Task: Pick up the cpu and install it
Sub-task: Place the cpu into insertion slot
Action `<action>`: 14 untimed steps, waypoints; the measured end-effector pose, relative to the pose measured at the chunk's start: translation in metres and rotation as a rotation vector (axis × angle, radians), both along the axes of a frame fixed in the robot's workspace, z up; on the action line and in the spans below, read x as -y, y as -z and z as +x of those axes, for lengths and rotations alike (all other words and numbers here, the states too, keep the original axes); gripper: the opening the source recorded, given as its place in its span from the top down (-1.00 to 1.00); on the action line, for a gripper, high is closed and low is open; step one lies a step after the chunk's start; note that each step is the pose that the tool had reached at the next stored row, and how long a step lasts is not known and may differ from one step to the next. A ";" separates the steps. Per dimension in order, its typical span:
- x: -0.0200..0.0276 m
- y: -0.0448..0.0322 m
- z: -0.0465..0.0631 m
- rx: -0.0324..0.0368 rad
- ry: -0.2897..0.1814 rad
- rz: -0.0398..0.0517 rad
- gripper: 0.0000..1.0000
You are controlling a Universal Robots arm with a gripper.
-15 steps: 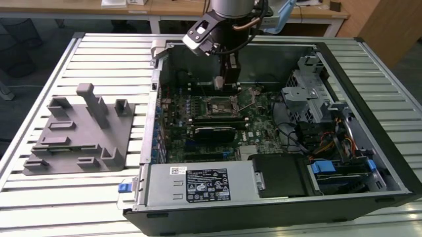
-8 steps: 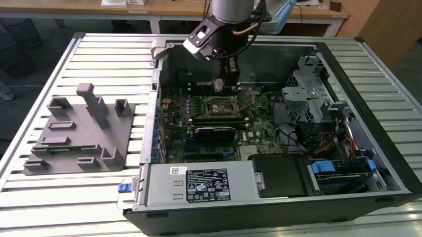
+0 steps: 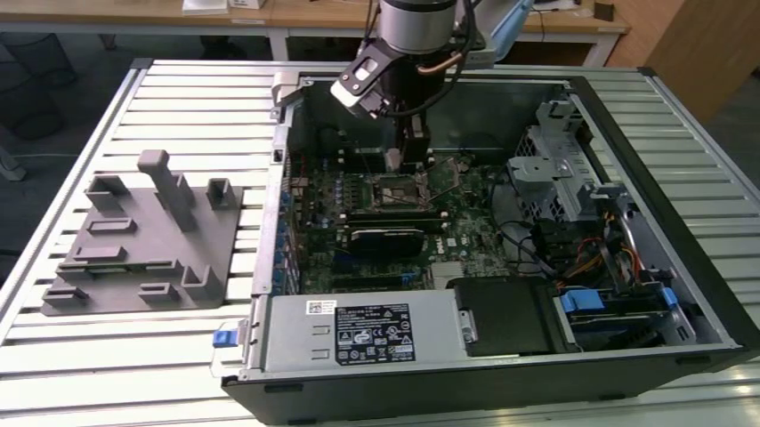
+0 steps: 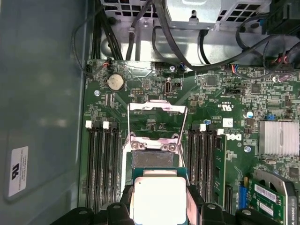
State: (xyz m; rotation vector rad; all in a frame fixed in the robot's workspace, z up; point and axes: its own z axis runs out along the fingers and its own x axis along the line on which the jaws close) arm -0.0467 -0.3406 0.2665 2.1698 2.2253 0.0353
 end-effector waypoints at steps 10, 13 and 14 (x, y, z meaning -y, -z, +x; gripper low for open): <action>-0.0010 0.0129 0.000 0.0000 0.000 0.0000 -0.06; -0.0010 0.0176 0.000 -0.0001 0.000 -0.0001 -0.06; -0.0010 0.0189 0.000 0.0000 0.000 0.0000 -0.06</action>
